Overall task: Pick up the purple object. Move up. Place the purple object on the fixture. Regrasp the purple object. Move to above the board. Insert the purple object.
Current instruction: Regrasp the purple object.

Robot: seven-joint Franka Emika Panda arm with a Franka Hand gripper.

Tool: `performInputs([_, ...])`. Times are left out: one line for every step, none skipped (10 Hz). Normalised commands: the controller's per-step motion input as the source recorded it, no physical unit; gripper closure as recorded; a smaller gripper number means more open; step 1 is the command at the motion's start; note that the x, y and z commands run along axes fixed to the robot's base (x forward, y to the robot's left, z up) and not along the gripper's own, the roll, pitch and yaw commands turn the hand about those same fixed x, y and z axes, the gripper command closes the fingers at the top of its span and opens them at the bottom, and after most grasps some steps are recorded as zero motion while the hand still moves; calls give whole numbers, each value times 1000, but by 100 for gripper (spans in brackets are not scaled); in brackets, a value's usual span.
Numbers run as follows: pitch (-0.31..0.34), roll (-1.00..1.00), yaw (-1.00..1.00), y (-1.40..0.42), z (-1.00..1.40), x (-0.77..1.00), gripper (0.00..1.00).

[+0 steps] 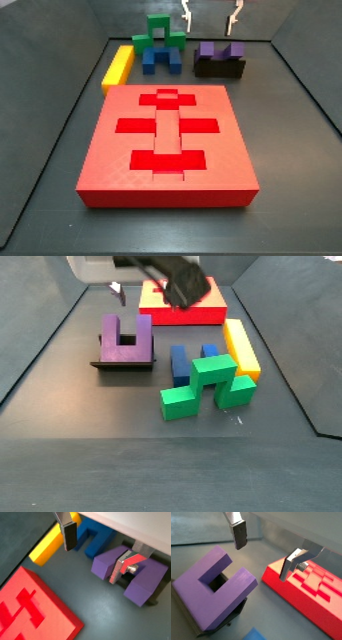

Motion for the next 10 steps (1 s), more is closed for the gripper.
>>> performInputs([280,1000,0,-46,86,0,0])
performInputs([251,1000,11,-49,71,0,0])
performInputs([214,1000,26,-46,57,0,0])
performInputs([166,1000,40,-49,43,0,0])
performInputs([109,1000,43,-60,26,0,0])
performInputs([89,1000,46,-57,20,20,0])
performInputs([71,1000,46,-66,17,11,0])
performInputs([63,1000,46,-74,14,3,0])
performInputs([63,1000,46,-74,14,3,0])
performInputs([57,1000,46,-74,14,3,0])
